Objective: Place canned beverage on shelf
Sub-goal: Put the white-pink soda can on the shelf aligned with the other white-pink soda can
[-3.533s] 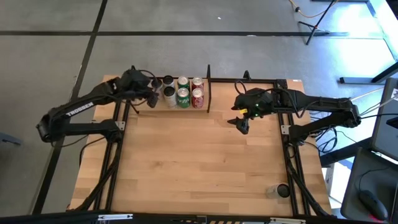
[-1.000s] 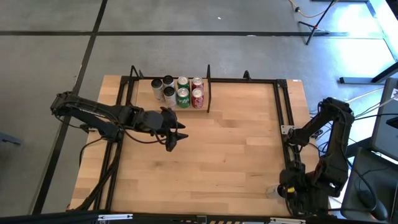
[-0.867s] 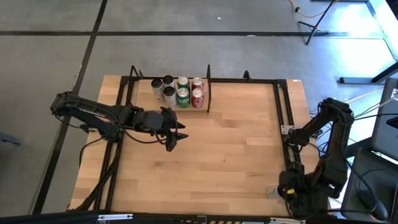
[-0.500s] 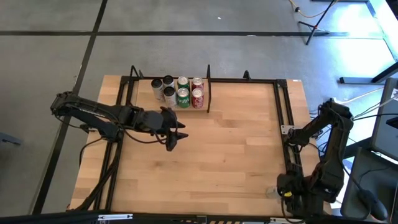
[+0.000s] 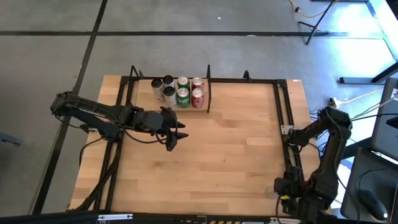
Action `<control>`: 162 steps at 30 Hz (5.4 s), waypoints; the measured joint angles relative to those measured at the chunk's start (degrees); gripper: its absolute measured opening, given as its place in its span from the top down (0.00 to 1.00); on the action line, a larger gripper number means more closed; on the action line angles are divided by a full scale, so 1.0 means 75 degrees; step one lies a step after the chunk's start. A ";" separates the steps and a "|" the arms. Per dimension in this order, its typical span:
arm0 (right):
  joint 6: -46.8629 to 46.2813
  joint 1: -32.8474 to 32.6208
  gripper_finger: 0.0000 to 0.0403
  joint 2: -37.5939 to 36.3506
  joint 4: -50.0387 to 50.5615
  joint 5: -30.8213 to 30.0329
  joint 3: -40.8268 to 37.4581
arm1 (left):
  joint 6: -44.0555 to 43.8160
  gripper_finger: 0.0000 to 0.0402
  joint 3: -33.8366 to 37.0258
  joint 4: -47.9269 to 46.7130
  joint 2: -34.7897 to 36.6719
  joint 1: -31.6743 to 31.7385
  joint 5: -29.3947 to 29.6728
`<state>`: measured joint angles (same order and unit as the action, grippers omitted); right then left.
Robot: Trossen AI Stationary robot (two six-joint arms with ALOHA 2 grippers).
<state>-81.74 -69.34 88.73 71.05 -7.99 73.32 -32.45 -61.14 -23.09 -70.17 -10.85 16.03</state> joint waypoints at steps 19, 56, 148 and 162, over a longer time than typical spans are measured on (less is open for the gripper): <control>0.4140 0.3359 0.44 -0.0170 0.1298 -0.1144 0.1601 | 0.0343 0.48 -0.0006 -0.1275 0.0981 -0.0001 -0.0088; 0.3815 0.8349 0.44 0.5316 0.1275 0.0553 0.7264 | 0.0405 0.48 0.0015 -0.4576 0.1262 -0.0227 0.0478; 0.6273 0.5047 0.19 0.4344 -0.3455 -0.0673 0.4786 | 0.2384 0.48 0.3321 0.3290 -0.0282 0.0728 -0.1676; 0.6164 0.5323 0.19 0.3831 -0.5037 -0.1210 0.3010 | 0.2375 0.48 0.3279 0.5124 -0.1578 0.0677 -0.2146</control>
<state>-35.50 -29.42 117.47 33.27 -17.06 95.90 -14.63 -36.56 15.34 -82.00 -5.77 -0.06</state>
